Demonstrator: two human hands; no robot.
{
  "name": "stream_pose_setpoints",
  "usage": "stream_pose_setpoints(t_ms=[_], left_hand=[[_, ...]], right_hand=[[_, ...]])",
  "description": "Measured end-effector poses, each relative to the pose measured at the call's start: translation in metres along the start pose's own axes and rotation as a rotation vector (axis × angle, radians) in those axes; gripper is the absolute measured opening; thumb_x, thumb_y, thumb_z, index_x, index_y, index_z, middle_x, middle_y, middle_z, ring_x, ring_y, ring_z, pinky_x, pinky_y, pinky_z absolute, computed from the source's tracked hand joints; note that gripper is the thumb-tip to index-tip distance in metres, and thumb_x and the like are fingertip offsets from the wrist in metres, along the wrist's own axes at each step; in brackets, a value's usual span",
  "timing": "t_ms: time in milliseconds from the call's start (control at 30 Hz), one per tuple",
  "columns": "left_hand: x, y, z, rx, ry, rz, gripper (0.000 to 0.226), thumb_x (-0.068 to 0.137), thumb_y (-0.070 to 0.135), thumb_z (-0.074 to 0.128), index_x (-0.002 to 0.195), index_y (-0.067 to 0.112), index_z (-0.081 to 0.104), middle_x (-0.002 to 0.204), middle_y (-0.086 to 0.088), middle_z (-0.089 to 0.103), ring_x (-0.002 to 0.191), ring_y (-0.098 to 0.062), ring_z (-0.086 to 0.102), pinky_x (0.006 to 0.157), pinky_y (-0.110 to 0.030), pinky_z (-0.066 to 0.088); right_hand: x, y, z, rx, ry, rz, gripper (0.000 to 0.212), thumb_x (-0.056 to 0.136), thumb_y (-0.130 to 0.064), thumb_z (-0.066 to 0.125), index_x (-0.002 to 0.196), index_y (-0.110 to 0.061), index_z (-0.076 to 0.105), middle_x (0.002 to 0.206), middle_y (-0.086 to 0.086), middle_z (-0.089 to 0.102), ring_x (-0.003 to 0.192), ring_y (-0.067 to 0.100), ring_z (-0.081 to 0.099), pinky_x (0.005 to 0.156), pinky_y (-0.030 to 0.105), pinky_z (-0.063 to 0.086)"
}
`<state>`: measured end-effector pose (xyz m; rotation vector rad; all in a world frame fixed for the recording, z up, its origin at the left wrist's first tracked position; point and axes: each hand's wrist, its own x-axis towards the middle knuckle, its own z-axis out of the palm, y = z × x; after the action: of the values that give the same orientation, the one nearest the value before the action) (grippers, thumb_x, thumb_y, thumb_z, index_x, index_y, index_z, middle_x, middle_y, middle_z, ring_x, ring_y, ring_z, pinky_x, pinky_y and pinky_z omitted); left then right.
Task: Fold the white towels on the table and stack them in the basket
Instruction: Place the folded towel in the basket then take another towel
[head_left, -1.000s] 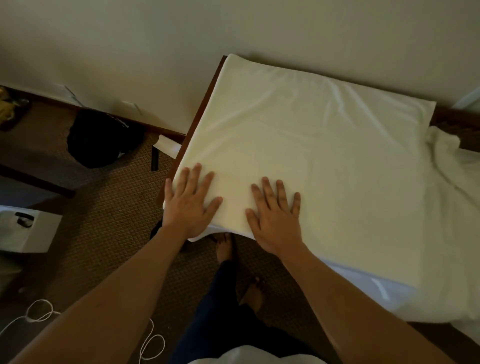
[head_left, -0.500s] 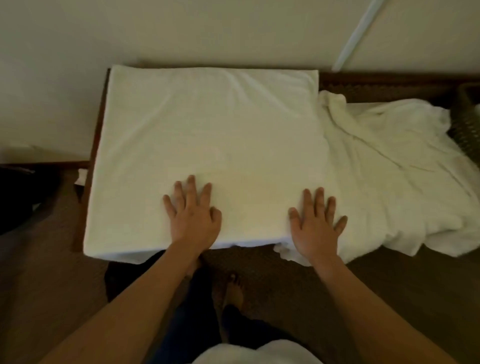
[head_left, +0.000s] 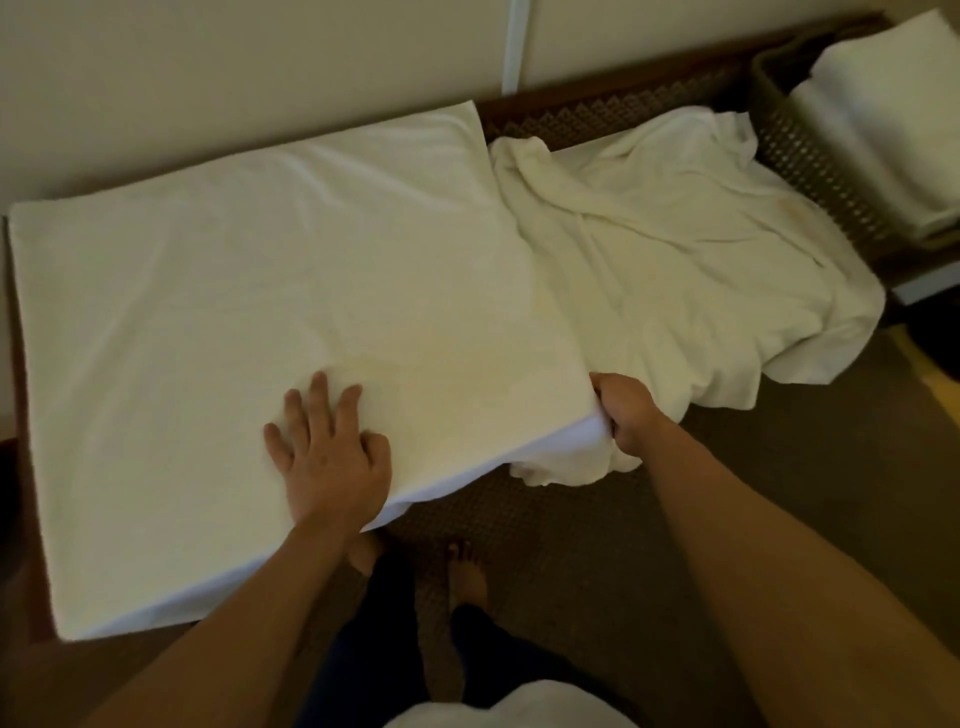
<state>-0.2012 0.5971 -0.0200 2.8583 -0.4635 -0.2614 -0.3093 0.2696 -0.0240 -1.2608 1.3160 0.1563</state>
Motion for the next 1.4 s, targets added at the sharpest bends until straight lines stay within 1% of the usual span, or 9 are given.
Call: stream_pose_setpoints(t_ms=[133,267,433,500,633,833,1000,1167,1400], left_hand=[[0.000,-0.001,0.000,0.008,0.010,-0.009,0.065,0.090,0.039,0.033,0.154,0.027,0.035,0.170,-0.005,0.013,0.156,-0.034,0.005,0.123,-0.062,0.005],[0.000,-0.001,0.001,0.008,0.012,-0.012,0.066,0.089,0.040,0.031,0.154,0.027,0.034,0.170,-0.004,0.012,0.156,-0.033,0.005,0.123,-0.062,0.005],[0.000,0.000,0.001,0.003,0.029,-0.015,0.065,0.089,0.038,0.034,0.153,0.026,0.036,0.169,-0.004,0.014,0.155,-0.033,0.007,0.123,-0.062,0.007],[0.000,0.000,0.002,0.007,0.027,-0.018,0.065,0.089,0.038,0.033,0.153,0.027,0.036,0.169,-0.003,0.014,0.155,-0.033,0.006,0.123,-0.062,0.007],[0.000,-0.001,0.002,0.004,0.036,-0.010,0.064,0.089,0.038,0.033,0.153,0.026,0.036,0.169,-0.004,0.015,0.155,-0.033,0.007,0.123,-0.062,0.007],[0.001,-0.002,0.002,-0.003,0.028,-0.011,0.065,0.089,0.039,0.033,0.152,0.026,0.035,0.169,-0.004,0.014,0.155,-0.033,0.006,0.122,-0.063,0.007],[0.001,-0.002,0.003,0.005,0.024,-0.014,0.065,0.089,0.040,0.032,0.153,0.027,0.034,0.169,-0.003,0.012,0.156,-0.032,0.004,0.123,-0.062,0.006],[0.002,-0.001,0.002,-0.017,0.008,-0.012,0.065,0.088,0.041,0.032,0.152,0.027,0.036,0.169,-0.003,0.013,0.155,-0.033,0.005,0.122,-0.062,0.006],[-0.007,-0.037,-0.010,0.030,-0.022,-0.029,0.070,0.089,0.056,0.029,0.154,0.030,0.033,0.169,-0.004,0.011,0.155,-0.031,0.005,0.121,-0.063,0.006]], right_hand=[[-0.001,-0.007,-0.007,-0.047,0.009,-0.015,0.016,0.102,-0.025,0.057,0.095,-0.015,0.068,0.105,0.009,0.069,0.094,0.026,0.064,0.086,0.039,0.052],[0.001,-0.005,-0.024,0.018,0.013,-0.013,0.021,0.099,-0.029,0.064,0.114,-0.015,0.069,0.119,0.004,0.066,0.111,0.026,0.058,0.095,0.043,0.044],[-0.003,-0.010,-0.042,0.109,-0.184,0.034,0.011,0.098,-0.030,0.065,0.099,-0.021,0.069,0.107,0.000,0.071,0.093,0.018,0.061,0.078,0.035,0.039],[0.002,-0.010,-0.045,0.091,-0.208,0.030,0.019,0.096,-0.034,0.065,0.108,-0.020,0.071,0.116,0.000,0.073,0.101,0.019,0.063,0.086,0.039,0.037],[0.005,-0.014,-0.042,0.094,-0.105,0.023,0.018,0.096,-0.028,0.069,0.112,-0.020,0.072,0.116,-0.002,0.073,0.107,0.018,0.064,0.097,0.040,0.037],[0.018,-0.011,-0.040,0.051,0.222,-0.122,0.020,0.096,-0.011,0.068,0.116,-0.009,0.072,0.104,0.003,0.066,0.086,0.014,0.059,0.073,0.027,0.046],[0.012,-0.005,-0.022,-0.020,0.260,-0.266,0.025,0.101,-0.006,0.052,0.120,-0.009,0.068,0.098,-0.001,0.062,0.080,0.009,0.055,0.064,0.017,0.043],[0.004,-0.003,-0.023,-0.012,0.190,-0.311,0.016,0.098,-0.029,0.066,0.110,-0.019,0.067,0.101,-0.001,0.066,0.079,0.010,0.060,0.067,0.022,0.047],[0.004,-0.011,-0.027,-0.313,0.189,-0.414,0.023,0.096,-0.020,0.069,0.115,-0.008,0.073,0.103,0.003,0.071,0.097,0.021,0.066,0.091,0.035,0.054]])
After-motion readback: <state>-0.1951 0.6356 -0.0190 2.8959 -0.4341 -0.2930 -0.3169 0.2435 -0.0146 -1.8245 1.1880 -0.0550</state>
